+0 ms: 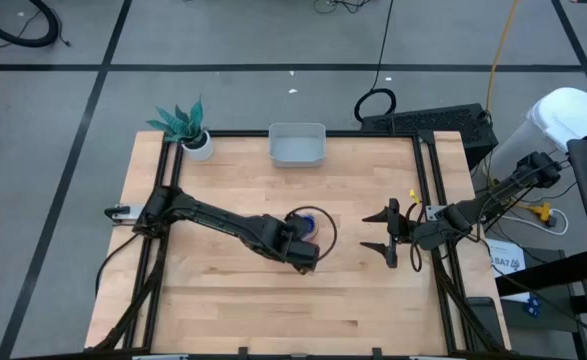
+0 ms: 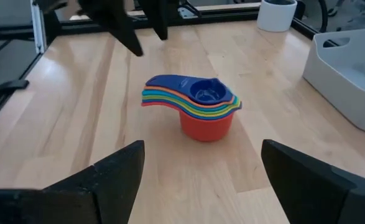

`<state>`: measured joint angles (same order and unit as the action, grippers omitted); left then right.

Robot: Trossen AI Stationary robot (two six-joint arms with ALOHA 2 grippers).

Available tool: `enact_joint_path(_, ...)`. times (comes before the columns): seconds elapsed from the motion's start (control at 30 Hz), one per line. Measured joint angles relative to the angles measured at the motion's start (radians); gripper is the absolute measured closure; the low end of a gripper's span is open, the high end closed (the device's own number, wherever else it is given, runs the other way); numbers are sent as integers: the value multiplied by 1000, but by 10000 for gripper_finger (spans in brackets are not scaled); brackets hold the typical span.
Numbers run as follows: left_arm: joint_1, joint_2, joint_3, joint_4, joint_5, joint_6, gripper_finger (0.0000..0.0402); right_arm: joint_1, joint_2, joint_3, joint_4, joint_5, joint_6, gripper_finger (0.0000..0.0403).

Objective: Nest measuring cups in basket
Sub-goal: Put the nested measuring cups into the gray bin

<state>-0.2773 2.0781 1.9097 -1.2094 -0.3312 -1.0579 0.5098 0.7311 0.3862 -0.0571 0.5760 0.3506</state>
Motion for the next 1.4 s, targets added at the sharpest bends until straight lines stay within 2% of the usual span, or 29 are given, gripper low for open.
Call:
enact_joint_path(0.13,29,-1,-81,122,49,-46,160,0,0,0,-1,-2,-48,90)
enact_joint_path(0.3,37,-5,-101,195,56,-73,160,0,0,0,-9,-5,-68,90)
enact_joint_path(0.57,31,-2,-131,153,72,-83,160,0,0,0,3,-35,-67,90)
enact_joint_path(0.93,32,-2,-176,196,125,-29,156,0,0,0,29,-62,-67,90)
enact_joint_path(1.4,66,26,-180,218,145,16,54,0,0,1,30,-101,-41,90)
